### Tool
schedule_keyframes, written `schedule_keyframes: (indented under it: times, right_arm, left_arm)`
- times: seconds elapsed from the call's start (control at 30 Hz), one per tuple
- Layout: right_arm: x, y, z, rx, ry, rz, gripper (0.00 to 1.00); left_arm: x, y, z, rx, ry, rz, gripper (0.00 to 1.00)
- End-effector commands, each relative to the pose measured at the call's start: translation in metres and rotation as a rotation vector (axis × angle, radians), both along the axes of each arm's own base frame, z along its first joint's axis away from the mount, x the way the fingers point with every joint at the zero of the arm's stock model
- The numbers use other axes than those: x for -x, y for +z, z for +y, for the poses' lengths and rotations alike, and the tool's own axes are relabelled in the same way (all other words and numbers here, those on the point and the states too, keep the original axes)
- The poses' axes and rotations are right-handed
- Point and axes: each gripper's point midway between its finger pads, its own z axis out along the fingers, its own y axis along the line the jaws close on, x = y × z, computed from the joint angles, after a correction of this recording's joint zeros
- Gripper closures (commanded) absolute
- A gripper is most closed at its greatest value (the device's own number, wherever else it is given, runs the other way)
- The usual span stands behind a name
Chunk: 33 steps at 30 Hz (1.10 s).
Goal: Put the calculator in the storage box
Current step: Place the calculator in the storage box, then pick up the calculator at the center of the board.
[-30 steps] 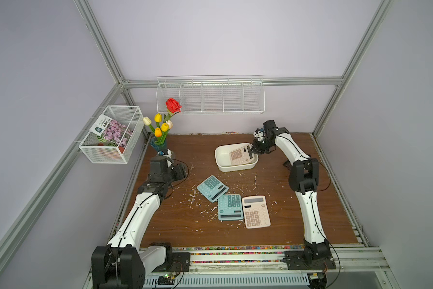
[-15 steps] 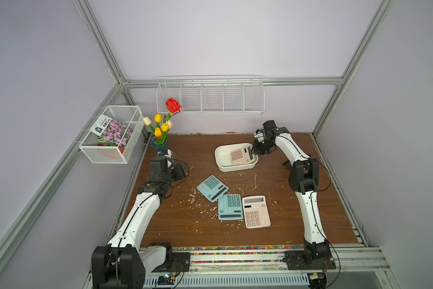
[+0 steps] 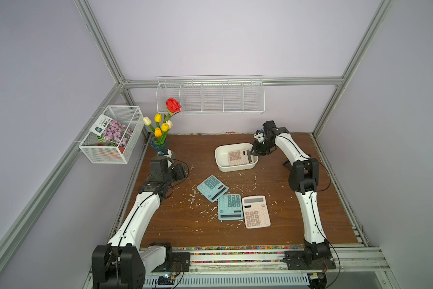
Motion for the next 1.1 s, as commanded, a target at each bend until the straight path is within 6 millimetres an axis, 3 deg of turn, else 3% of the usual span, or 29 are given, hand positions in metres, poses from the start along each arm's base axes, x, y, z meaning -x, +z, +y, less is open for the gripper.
schedule_keyframes:
  times: [0.0, 0.13, 0.27, 0.37, 0.47, 0.6, 0.83, 1.07]
  right_arm:
    - [0.001, 0.03, -0.005, 0.033, 0.008, -0.062, 0.7]
    - [0.007, 0.071, -0.012, 0.056, -0.008, -0.135, 0.68]
    - [0.027, 0.113, -0.017, 0.059, -0.041, -0.204, 0.66]
    - [0.048, 0.136, -0.017, 0.025, -0.081, -0.237, 0.66]
    - [0.074, 0.145, -0.015, -0.03, -0.124, -0.232, 0.65]
    - [0.114, 0.139, -0.006, -0.084, -0.143, -0.185, 0.64]
    - [0.181, 0.101, 0.004, -0.148, -0.181, -0.044, 0.6]
    - [0.235, 0.073, 0.013, -0.054, 0.163, 0.005, 0.59]
  left_arm:
    - [-0.001, 0.001, 0.0, -0.003, -0.001, 0.0, 0.35]
    - [0.0, 0.001, 0.0, -0.002, -0.001, -0.001, 0.35]
    - [0.001, 0.005, -0.001, 0.003, -0.004, -0.01, 0.35]
    - [0.001, 0.005, -0.002, 0.01, -0.008, -0.01, 0.35]
    - [0.002, 0.006, -0.004, 0.017, -0.013, -0.014, 0.35]
    - [0.004, 0.007, -0.009, 0.029, -0.03, -0.014, 0.35]
    - [0.007, 0.006, -0.017, 0.033, -0.052, -0.009, 0.34]
    - [0.008, 0.006, -0.021, 0.042, -0.067, -0.005, 0.34]
